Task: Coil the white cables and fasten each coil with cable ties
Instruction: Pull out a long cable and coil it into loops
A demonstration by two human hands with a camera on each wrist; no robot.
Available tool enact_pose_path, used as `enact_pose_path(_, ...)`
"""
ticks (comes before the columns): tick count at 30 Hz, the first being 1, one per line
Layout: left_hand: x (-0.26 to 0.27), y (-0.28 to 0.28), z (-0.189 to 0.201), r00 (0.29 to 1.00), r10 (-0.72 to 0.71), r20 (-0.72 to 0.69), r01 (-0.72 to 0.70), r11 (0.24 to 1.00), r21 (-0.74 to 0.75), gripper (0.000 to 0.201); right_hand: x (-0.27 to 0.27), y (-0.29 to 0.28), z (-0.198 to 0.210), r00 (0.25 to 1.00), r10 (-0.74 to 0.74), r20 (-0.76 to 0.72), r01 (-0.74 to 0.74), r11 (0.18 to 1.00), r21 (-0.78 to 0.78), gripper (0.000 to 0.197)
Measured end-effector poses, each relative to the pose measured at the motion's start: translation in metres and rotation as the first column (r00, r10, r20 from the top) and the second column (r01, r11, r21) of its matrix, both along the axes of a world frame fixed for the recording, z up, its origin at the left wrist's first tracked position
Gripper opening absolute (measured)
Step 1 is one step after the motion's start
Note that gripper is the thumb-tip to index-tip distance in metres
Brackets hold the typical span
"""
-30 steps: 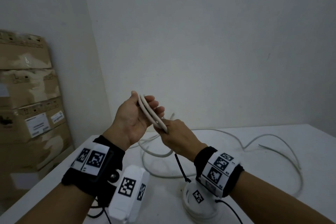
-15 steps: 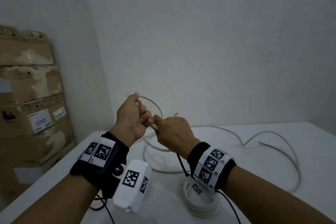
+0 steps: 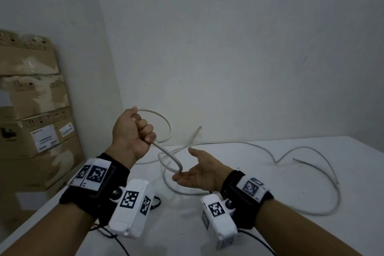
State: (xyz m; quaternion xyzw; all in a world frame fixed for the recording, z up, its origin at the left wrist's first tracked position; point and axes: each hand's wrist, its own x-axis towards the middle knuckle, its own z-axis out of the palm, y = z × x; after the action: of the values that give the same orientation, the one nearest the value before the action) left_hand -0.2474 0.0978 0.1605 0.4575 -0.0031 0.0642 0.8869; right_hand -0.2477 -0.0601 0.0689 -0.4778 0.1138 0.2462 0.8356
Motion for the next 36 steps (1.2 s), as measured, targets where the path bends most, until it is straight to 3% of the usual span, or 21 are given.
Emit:
enact_pose_path(5,-0.012,0.018,0.002,0.999,-0.041,0.001,0.041,0.999,-0.023,0.059,0.018,0.025,-0.005,0.997,-0.038,-0.064,0.051,0.975,0.217,0.007)
enact_pose_path(10,-0.026,0.039,0.010,0.996,-0.084,-0.036,0.085,0.996,0.016,0.051,0.025,0.043,0.011,0.995,-0.088,0.044,0.076,0.971,0.225,0.026)
enact_pose_path(17,-0.044,0.057,0.005,0.967,-0.216,-0.138,0.238,0.957,0.166,0.057,0.013,0.023,0.058,0.916,-0.293,0.274,0.261,0.954,0.147,0.019)
enact_pose_path(20,-0.046,0.052,-0.003,0.949,-0.271,-0.162,0.299,0.936,0.184,0.055,0.003,0.014,0.079,0.858,-0.302,0.417,0.329,0.944,0.008,0.024)
enact_pose_path(23,-0.047,0.038,-0.008,0.905,-0.383,-0.185,0.416,0.888,0.197,0.055,-0.008,0.012,0.096,0.805,-0.219,0.552,0.394,0.893,-0.220,0.022)
enact_pose_path(29,-0.050,0.009,-0.017,0.815,-0.547,-0.189,0.576,0.800,0.167,0.051,-0.007,-0.011,0.096,0.751,-0.049,0.659,0.509,0.679,-0.529,0.022)
enact_pose_path(30,-0.050,0.004,-0.019,0.794,-0.572,-0.208,0.604,0.779,0.166,0.050,-0.006,-0.015,0.090,0.761,0.030,0.648,0.504,0.603,-0.619,0.020)
enact_pose_path(32,-0.051,-0.010,-0.024,0.748,-0.610,-0.263,0.659,0.732,0.176,0.048,-0.005,-0.022,0.076,0.777,0.228,0.586,0.487,0.371,-0.790,0.016)
enact_pose_path(34,-0.051,-0.024,-0.034,0.719,-0.621,-0.312,0.688,0.699,0.193,0.049,-0.002,-0.027,0.063,0.775,0.361,0.518,0.492,0.169,-0.854,0.013)
enact_pose_path(36,-0.049,-0.034,-0.044,0.702,-0.618,-0.354,0.702,0.684,0.197,0.053,-0.001,-0.034,0.055,0.785,0.397,0.476,0.474,0.111,-0.874,0.014)
